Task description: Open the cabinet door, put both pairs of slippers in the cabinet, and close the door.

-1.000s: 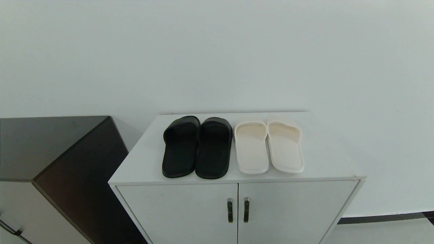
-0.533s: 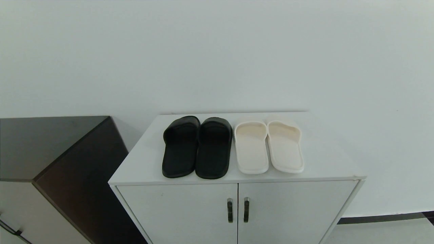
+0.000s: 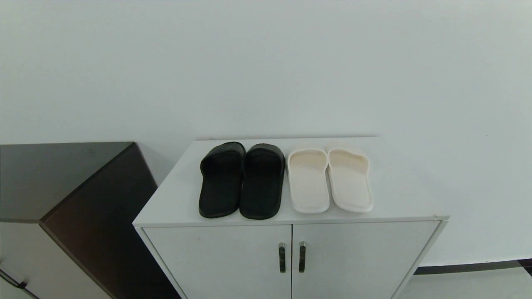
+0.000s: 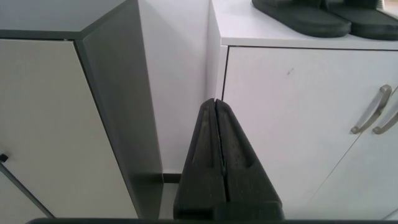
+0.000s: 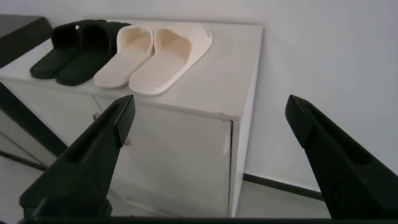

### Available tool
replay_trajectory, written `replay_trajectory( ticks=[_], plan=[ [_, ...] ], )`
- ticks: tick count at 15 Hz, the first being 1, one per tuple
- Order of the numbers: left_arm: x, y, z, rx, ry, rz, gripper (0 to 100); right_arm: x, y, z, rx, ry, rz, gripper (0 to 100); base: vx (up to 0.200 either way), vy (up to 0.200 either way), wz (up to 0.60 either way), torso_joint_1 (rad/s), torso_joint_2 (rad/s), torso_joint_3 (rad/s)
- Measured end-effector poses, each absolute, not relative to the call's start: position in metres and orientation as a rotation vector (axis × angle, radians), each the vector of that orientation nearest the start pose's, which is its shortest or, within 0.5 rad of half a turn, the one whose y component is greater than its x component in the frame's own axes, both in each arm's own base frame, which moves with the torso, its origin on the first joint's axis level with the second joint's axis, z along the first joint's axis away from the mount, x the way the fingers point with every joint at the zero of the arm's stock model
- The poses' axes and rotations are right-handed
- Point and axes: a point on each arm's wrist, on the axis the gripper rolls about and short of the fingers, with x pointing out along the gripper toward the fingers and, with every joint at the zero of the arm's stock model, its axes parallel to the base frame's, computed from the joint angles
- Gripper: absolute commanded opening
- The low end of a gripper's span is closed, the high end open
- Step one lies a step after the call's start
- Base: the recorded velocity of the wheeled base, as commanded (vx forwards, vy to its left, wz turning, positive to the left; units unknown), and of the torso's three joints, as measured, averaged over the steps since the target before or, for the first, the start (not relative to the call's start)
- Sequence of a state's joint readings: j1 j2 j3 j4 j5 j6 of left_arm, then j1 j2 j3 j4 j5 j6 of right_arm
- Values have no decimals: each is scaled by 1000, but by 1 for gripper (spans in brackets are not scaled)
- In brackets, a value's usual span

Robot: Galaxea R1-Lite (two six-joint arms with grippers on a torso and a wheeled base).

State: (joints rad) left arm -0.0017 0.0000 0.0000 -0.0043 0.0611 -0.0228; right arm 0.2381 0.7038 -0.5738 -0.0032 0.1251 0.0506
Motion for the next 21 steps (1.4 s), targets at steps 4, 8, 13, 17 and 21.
replay_trajectory(
  ticks=[4,8,13,17,21],
  plan=[
    [-23,1,76,-20,-5,58,0,93,72,268,106,190,399,100,0,0,0,0,0,0],
    [-23,1,76,-21,-5,51,0,132,144,279,90,253,366,100,0,0,0,0,0,0],
    [-23,1,76,-21,-4,52,0,177,216,253,79,249,228,100,0,0,0,0,0,0],
    [-23,1,76,-21,-4,53,0,212,243,223,57,269,170,100,0,0,0,0,0,0],
    [-23,1,76,-22,-5,52,0,248,253,213,54,274,112,100,0,0,0,0,0,0]
  ],
)
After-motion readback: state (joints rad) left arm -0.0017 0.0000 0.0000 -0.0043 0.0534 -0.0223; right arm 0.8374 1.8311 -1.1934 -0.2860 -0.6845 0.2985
